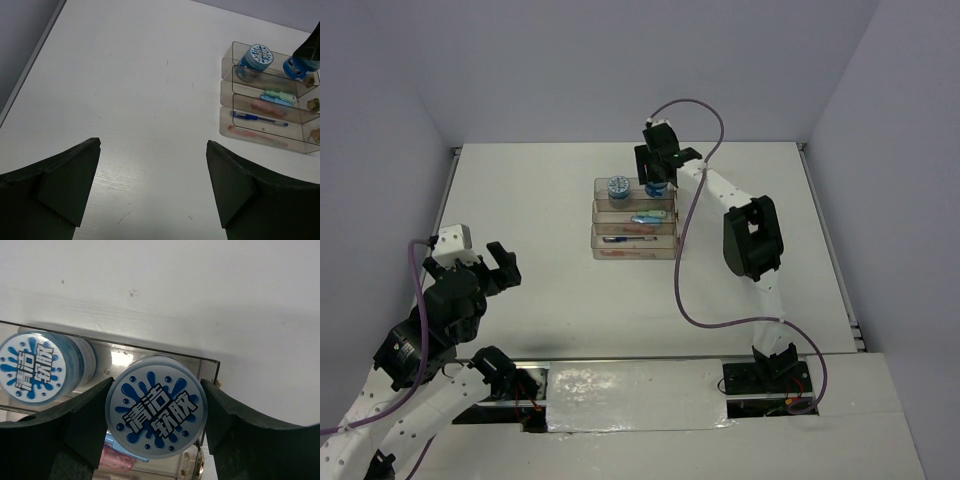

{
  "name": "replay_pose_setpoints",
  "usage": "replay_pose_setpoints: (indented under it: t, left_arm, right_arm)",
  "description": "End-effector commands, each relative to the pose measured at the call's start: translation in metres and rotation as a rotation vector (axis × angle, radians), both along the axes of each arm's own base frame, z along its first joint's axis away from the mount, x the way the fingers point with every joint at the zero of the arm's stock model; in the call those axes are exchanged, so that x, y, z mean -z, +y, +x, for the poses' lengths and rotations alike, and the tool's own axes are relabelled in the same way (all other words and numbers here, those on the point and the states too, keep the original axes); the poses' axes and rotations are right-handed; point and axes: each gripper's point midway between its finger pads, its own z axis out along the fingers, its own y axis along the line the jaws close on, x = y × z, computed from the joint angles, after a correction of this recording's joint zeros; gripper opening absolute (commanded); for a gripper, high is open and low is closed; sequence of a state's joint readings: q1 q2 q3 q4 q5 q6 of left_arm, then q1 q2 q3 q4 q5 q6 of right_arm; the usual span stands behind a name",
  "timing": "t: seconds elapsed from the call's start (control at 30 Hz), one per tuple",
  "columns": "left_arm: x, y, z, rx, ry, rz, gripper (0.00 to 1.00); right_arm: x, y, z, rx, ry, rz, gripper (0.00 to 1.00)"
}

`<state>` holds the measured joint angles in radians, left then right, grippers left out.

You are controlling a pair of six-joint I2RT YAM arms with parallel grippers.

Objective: Sort the stationery into containers
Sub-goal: Place the stationery in the storage box, then reset both arms

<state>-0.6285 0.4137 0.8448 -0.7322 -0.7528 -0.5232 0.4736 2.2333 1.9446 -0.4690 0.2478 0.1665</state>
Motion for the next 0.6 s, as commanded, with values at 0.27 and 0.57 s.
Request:
replay_pose_setpoints:
  t: [0.27,0.57]
  left_arm:
    - [-0.009,-0.001,0.003,0.003,-0.034,-0.009,0.99]
    - [-0.007,0.000,0.003,-0.005,-0.027,-0.006,0.99]
  right_arm:
    - [-0.068,0.006,0.010,-0.005,-0.138,0.047,1.00]
    - [-0.111,-0.002,-0.035,-0.005,-0.184,0.116,1.00]
